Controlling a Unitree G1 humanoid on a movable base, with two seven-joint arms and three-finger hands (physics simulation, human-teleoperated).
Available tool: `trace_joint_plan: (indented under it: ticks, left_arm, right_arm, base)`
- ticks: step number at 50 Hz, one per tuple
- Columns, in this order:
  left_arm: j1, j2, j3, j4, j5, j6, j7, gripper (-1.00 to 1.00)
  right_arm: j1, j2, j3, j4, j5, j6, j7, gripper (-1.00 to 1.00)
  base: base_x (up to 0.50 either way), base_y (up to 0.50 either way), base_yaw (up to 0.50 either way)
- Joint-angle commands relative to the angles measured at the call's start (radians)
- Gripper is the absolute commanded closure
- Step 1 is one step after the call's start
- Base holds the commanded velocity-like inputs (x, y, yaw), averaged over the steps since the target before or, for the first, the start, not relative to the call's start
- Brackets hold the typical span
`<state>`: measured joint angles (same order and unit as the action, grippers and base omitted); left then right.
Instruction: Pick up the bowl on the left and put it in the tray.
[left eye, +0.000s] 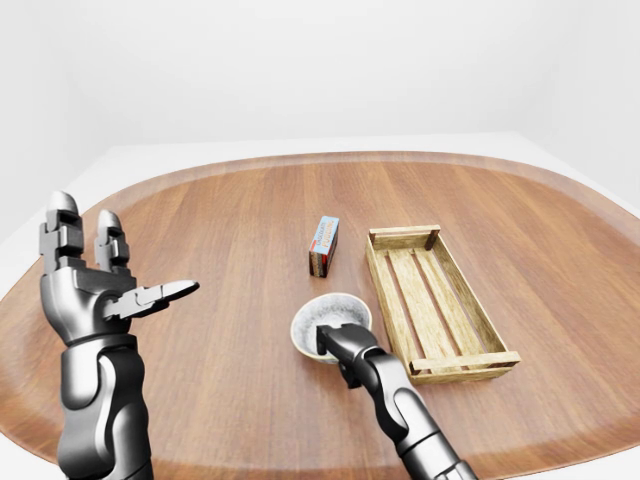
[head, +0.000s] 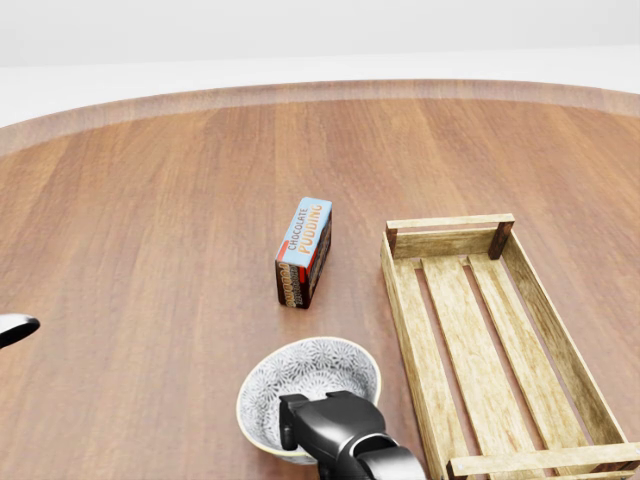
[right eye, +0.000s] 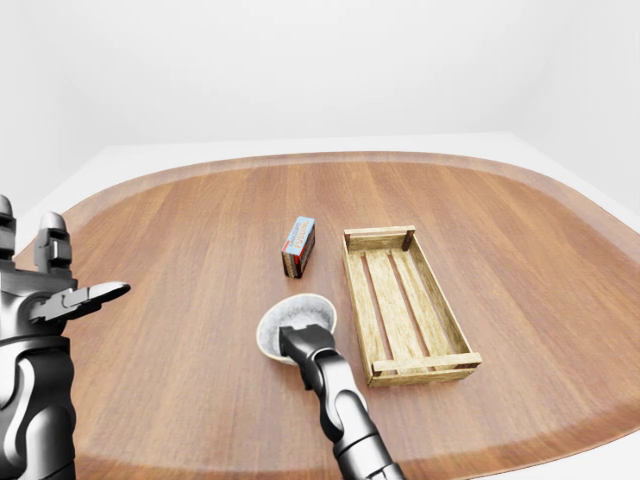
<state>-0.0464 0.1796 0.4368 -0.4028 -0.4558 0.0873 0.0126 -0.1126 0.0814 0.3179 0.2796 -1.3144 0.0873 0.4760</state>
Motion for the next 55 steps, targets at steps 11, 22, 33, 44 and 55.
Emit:
trace_joint_plan:
  ticks: [11,22,33,44,55]
  left_arm:
    - [-0.004,0.005,0.006,-0.008,-0.011,0.0,0.004,-1.0]
    - [0.0,-0.001,0.0,-0.013,-0.006,0.0,0.001,-1.0]
    - [-0.003,-0.002,-0.003,-0.006,-0.003,0.0,0.001,-1.0]
    - [0.001,-0.005,-0.007,-0.012,0.0,0.0,0.003,-1.0]
    - [0.0,-0.006,-0.011,-0.004,0.005,0.0,0.001,-1.0]
  right_arm:
    - [-0.109,0.082,-0.017,-0.177,-0.324,0.0,0.222,1.0]
    - [-0.141,0.118,-0.036,-0.263,-0.455,0.0,0.222,1.0]
    - [-0.217,0.135,-0.082,-0.358,-0.537,0.0,0.222,1.0]
    - [-0.255,0.106,-0.148,-0.483,-0.571,0.0,0.222,1.0]
    - [-0.227,0.046,-0.221,-0.599,-0.537,0.0,0.222,1.0]
  base:
    - [0.0,0.0,0.0]
    - [0.0,0.0,0.0]
    - [0.0,0.0,0.0]
    - [0.0,0.0,0.0]
    - [0.0,0.0,0.0]
